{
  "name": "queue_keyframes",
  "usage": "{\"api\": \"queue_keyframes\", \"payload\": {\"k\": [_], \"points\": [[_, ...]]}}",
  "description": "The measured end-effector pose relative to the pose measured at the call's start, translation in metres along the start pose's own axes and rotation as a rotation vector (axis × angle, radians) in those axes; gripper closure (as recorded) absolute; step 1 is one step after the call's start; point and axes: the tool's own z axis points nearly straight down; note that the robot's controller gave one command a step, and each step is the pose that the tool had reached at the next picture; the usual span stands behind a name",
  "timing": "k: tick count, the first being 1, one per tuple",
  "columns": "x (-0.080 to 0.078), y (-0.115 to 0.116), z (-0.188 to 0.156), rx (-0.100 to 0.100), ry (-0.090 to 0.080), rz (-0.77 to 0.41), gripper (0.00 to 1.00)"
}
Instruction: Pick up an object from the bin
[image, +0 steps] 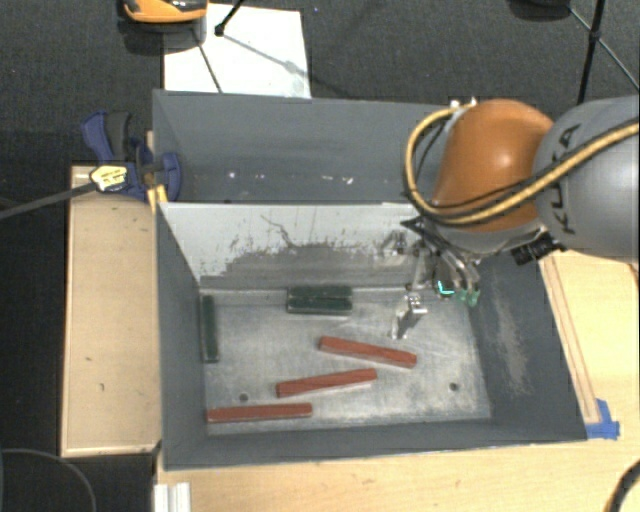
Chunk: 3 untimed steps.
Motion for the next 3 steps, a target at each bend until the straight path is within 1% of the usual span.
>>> {"api": "queue_keyframes", "payload": {"k": [1, 2, 3], "points": [[-0.002, 0.0, -0.005, 0.0, -0.008, 0.001, 0.0], [0.018, 0.009, 0.024, 0.001, -0.015, -0.041, 0.0], [0.071, 0.04, 0.054, 0.0, -0.001, -0.125, 0.0]]}}
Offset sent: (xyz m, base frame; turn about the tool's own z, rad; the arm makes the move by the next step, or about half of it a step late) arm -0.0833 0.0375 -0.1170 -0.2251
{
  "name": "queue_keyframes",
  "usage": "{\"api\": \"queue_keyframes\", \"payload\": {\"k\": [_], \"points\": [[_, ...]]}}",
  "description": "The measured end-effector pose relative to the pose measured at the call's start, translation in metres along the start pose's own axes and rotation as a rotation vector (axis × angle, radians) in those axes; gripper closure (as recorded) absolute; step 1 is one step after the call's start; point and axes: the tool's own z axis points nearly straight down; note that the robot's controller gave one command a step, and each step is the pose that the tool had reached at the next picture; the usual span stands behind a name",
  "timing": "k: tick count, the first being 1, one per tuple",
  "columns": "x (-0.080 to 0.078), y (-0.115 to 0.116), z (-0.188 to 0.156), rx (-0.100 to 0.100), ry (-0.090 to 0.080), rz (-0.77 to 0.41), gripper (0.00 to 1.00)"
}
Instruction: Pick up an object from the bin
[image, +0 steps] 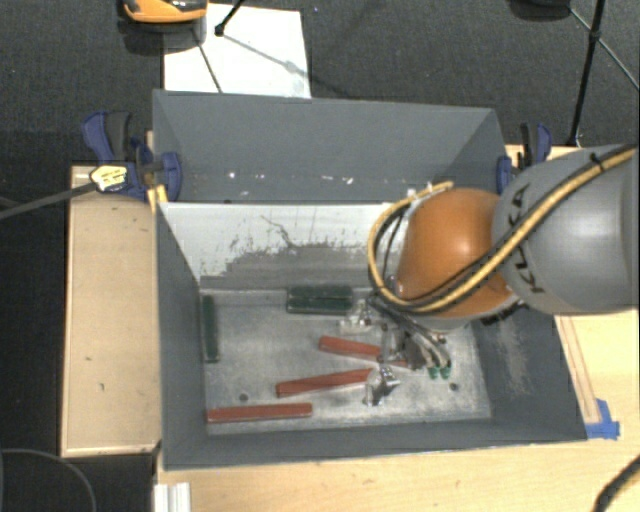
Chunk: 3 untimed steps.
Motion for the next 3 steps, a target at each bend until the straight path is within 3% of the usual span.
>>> {"api": "queue_keyframes", "payload": {"k": [1, 2, 3], "points": [[0.006, 0.017, -0.011, 0.002, -0.004, -0.137, 0.0], [0.016, 0.04, 0.056, 0.001, -0.011, -0.116, 0.0], [0.015, 0.04, 0.052, 0.001, -0.013, -0.11, 1.0]]}}
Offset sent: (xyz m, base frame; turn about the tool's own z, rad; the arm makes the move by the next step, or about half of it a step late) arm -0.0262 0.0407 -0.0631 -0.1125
